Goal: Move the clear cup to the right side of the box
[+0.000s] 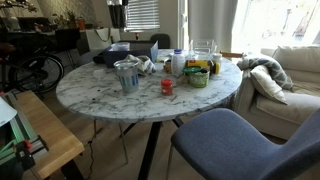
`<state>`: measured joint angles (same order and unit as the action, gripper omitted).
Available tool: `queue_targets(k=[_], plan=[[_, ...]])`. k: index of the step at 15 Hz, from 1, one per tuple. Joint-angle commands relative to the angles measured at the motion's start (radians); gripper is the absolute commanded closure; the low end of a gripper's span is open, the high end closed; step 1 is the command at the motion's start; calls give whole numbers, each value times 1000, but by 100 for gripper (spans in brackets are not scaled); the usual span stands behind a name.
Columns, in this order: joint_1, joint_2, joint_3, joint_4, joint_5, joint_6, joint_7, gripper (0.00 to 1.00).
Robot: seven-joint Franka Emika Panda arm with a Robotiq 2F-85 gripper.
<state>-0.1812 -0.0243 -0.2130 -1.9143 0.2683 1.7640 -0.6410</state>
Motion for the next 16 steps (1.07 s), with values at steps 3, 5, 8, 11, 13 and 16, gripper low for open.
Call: queue_targets(k=[3, 5, 8, 11, 13, 16], plan=[[53, 116, 80, 100, 12, 41, 166, 99], [57, 180, 97, 166, 20, 75, 232, 99], [45, 285, 108, 278, 44, 127, 349, 99], [21, 398, 109, 399, 76, 173, 475, 99], [7, 470, 109, 473, 81, 198, 566, 99], [-7, 568, 104, 563, 65, 252, 701, 99]])
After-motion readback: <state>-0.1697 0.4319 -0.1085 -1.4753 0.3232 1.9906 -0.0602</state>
